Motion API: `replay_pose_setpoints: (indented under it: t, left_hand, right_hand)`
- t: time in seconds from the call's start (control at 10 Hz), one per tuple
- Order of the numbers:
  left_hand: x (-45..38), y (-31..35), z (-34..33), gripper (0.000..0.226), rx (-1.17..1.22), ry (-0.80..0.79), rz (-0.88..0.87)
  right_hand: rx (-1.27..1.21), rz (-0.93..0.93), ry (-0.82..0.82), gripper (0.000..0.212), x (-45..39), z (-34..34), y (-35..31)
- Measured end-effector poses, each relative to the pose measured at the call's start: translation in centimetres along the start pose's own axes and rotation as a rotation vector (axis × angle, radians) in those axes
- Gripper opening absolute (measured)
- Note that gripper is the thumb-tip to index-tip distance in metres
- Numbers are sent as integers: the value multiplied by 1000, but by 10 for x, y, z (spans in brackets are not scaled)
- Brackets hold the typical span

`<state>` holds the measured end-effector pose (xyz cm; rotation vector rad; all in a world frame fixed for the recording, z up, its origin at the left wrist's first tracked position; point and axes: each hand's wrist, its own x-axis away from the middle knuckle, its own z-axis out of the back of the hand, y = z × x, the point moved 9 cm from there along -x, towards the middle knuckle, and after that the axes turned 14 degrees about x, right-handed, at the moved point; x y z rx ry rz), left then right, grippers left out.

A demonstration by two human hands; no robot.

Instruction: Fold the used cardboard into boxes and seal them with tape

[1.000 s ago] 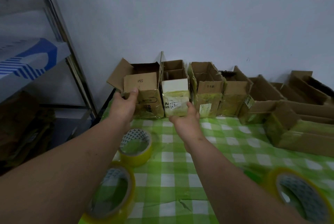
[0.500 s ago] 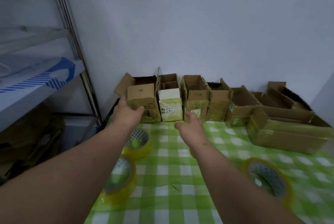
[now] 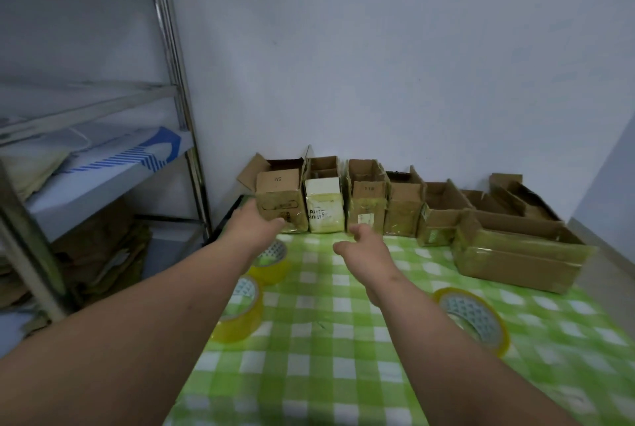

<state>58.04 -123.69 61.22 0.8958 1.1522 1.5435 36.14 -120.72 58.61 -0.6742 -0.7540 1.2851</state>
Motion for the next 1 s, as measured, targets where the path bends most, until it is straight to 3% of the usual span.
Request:
replay_pose_setpoints:
  t: [0.3, 0.5, 0.7, 0.8, 0.9, 1.0]
  left_hand:
    - [-55, -35, -5, 42, 108, 18, 143]
    - [-108, -62, -30, 23, 328, -26, 262]
    - [-129, -71, -27, 40, 380, 63, 124]
    - [-133, -62, -19, 48, 288, 71, -11]
    - [-139, -66, -15, 53, 218, 36, -56]
    - [-142, -76, -12, 63, 192, 31, 4]
  right_hand:
    - [106, 14, -91, 61, -69, -58, -13]
    - [130, -8, -113, 60, -124, -98, -20]
    - [-50, -25, -124, 64, -145, -131, -20]
    - [-165, -31, -127, 81, -150, -135, -23]
    - [-130, -5, -167, 90, -160, -148, -15]
    - [95, 39, -108, 83, -153, -135, -15]
